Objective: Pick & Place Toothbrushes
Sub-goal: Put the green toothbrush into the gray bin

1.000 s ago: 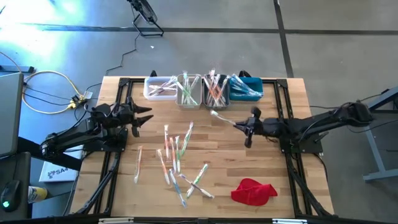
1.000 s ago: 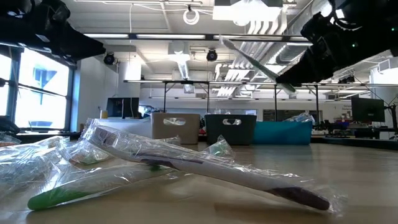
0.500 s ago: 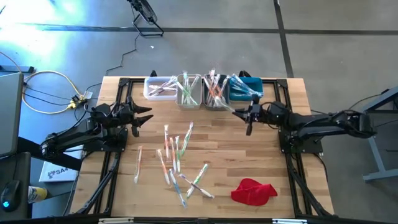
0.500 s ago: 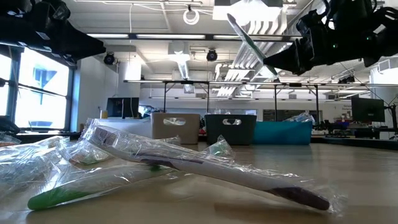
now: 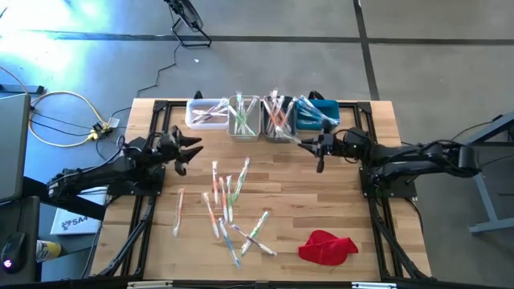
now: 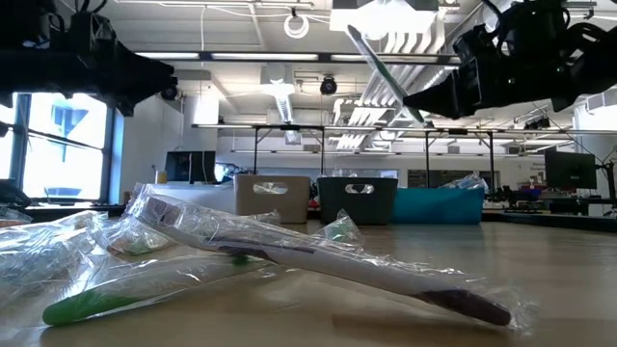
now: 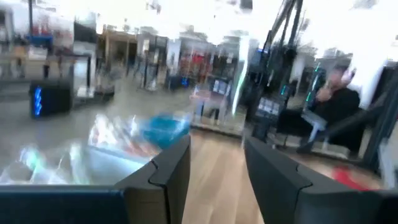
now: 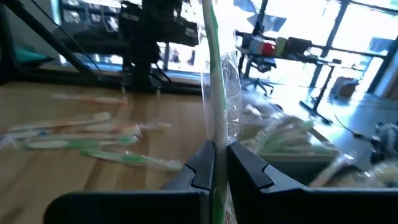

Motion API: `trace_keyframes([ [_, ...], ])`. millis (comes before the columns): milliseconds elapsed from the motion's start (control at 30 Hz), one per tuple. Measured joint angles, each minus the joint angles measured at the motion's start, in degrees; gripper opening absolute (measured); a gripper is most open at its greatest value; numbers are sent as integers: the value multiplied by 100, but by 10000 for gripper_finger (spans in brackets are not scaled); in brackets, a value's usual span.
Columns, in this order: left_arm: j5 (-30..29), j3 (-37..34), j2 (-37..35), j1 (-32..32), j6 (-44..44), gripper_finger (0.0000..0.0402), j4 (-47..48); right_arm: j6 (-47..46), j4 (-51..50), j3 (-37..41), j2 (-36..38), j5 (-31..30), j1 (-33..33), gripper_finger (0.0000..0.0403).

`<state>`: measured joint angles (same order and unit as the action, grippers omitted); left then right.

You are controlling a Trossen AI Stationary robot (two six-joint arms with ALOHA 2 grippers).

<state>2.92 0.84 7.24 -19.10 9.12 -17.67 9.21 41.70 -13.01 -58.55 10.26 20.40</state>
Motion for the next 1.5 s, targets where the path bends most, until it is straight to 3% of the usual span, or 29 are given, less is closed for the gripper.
trace_keyframes([
  [267,266,48,866,2,33,150,-1024,-22,648,-3,-306,383,-2,18],
  [567,378,418,2000,3,37,150,-1220,-261,746,-3,-478,343,-4,18],
  [1067,559,591,4537,3,167,150,-3798,-296,876,-5,-491,326,-259,18],
  [1500,832,2485,7062,3,169,150,-3927,-297,871,-5,-491,321,-269,18],
])
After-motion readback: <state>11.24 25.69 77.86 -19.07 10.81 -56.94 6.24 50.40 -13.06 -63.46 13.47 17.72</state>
